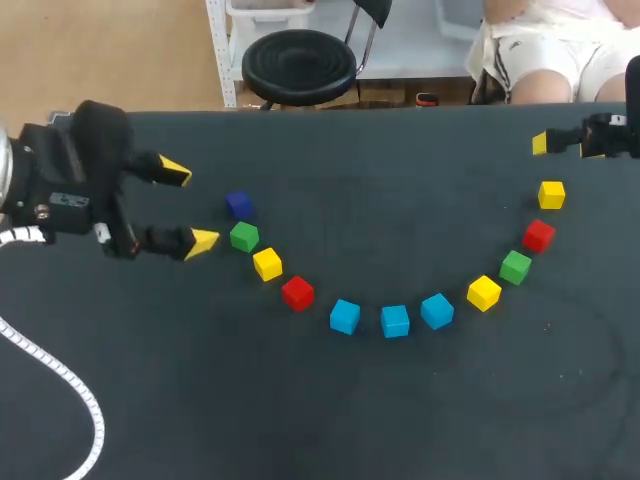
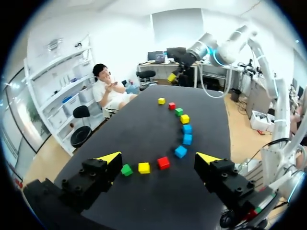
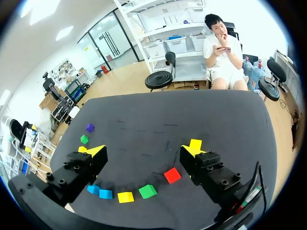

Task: Place the blue cubes, place green cubes on the blue cubes, place the yellow cubes on the green cubes, then place the red cubes on the yellow cubes, and place purple cube on the red cubes.

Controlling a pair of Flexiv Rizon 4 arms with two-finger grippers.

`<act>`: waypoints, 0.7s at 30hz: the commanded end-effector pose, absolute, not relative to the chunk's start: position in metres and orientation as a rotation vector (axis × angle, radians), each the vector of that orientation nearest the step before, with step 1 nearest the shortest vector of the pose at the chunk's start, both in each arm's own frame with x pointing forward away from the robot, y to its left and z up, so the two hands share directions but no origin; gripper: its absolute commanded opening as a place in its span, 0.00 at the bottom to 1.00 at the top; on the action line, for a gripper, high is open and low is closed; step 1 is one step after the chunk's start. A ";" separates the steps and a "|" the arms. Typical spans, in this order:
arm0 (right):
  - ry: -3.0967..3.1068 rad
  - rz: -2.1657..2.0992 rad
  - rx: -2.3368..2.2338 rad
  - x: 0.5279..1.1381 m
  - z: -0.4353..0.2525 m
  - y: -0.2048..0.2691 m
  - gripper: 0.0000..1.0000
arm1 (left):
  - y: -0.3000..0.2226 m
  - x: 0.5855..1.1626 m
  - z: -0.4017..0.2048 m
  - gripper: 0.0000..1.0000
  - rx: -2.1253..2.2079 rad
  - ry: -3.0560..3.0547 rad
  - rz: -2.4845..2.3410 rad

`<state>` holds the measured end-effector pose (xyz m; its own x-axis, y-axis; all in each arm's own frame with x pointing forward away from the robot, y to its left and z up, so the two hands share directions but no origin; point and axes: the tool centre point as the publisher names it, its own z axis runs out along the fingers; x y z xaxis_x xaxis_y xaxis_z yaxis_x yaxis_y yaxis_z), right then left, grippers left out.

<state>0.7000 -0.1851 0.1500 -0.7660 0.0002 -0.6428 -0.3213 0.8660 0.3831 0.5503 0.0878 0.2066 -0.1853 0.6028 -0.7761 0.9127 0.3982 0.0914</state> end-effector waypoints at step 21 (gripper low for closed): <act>2.374 0.636 -0.231 0.700 0.150 -0.185 1.00 | 0.088 0.557 0.210 1.00 1.323 1.948 -0.596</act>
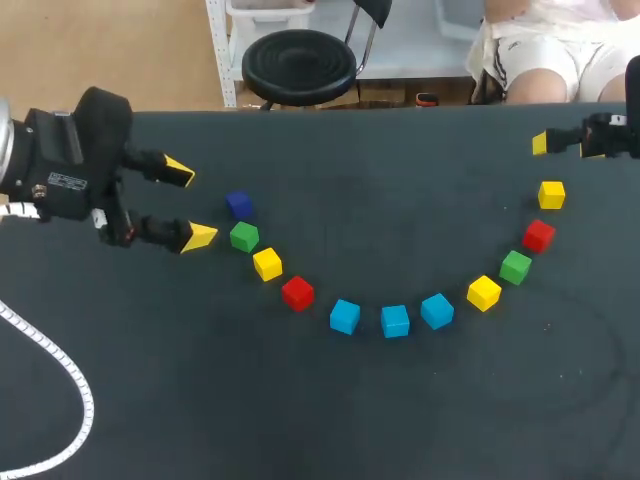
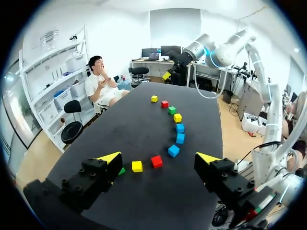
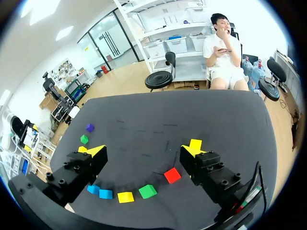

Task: Place the blue cubes, place green cubes on the blue cubes, place the yellow cubes on the green cubes, then place the red cubes on the yellow cubes, and place purple cube on the red cubes.

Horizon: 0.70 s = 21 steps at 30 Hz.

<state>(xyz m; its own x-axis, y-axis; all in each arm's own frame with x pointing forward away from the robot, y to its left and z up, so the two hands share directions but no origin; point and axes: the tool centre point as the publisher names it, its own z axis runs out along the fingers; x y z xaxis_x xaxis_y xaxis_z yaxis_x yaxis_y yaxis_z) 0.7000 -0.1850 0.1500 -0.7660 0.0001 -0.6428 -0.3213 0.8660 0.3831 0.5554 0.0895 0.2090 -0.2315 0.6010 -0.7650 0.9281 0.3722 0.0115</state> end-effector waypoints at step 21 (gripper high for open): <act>2.374 0.636 -0.231 0.700 0.150 -0.185 1.00 | 0.048 0.505 0.208 1.00 1.599 1.847 -0.401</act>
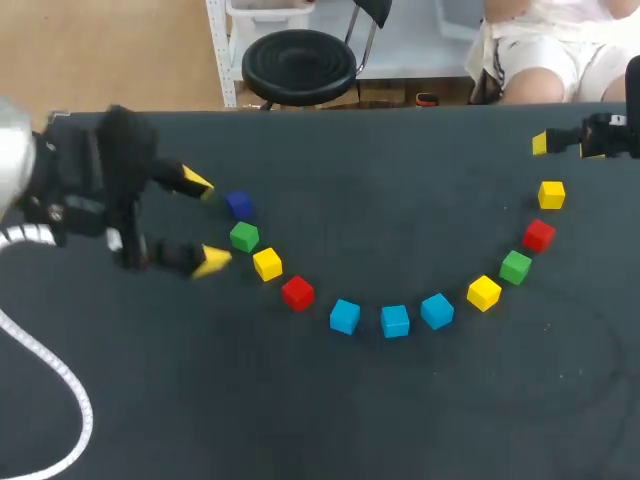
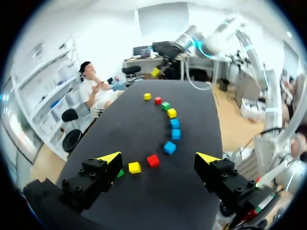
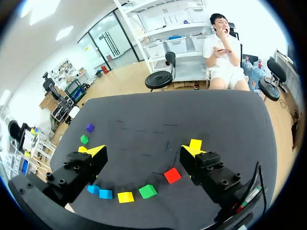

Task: Place the blue cubes, place green cubes on the blue cubes, place the yellow cubes on the green cubes, then place the red cubes on the yellow cubes, and place purple cube on the red cubes.

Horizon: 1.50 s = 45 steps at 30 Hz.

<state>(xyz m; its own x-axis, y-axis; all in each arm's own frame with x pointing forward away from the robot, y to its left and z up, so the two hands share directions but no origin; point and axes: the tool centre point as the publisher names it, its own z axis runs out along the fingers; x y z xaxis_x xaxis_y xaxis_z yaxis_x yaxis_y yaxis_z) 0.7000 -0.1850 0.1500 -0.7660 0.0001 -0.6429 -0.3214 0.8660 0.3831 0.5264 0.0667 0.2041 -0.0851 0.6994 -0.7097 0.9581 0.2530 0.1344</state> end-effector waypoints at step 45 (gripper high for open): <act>2.374 0.636 -0.231 0.700 0.150 -0.185 1.00 | -0.061 0.476 0.185 1.00 1.815 1.844 -0.398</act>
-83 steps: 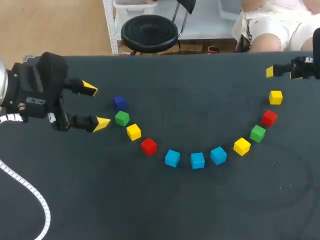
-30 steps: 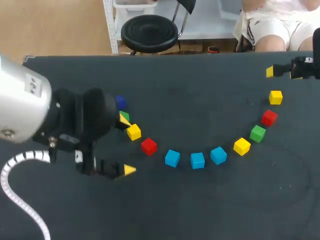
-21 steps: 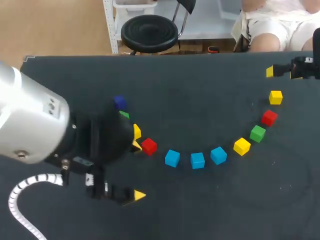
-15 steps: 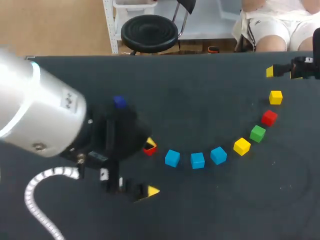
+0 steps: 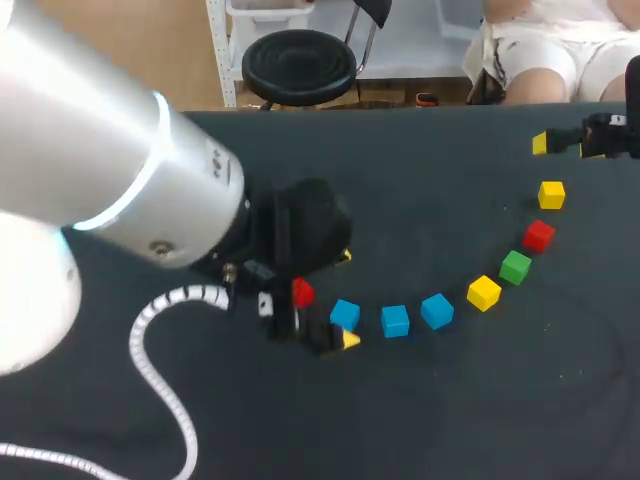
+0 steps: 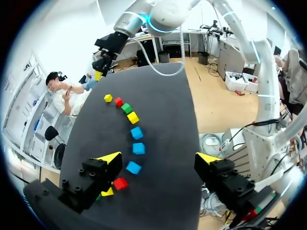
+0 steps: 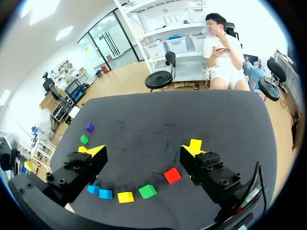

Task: Place the blue cubes, place green cubes on the blue cubes, place the yellow cubes on the green cubes, then place the red cubes on the yellow cubes, and place purple cube on the red cubes.

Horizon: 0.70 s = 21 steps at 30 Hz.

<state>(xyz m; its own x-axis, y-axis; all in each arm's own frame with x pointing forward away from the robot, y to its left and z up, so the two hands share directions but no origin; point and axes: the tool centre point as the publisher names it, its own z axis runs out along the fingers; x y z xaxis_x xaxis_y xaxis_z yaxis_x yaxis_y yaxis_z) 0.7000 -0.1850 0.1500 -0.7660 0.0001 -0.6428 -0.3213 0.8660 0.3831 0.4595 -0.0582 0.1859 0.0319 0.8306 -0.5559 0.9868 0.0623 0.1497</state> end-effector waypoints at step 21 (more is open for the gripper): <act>2.374 0.636 -0.231 0.700 0.150 -0.185 1.00 | -0.021 0.554 0.177 1.00 1.847 1.815 -0.452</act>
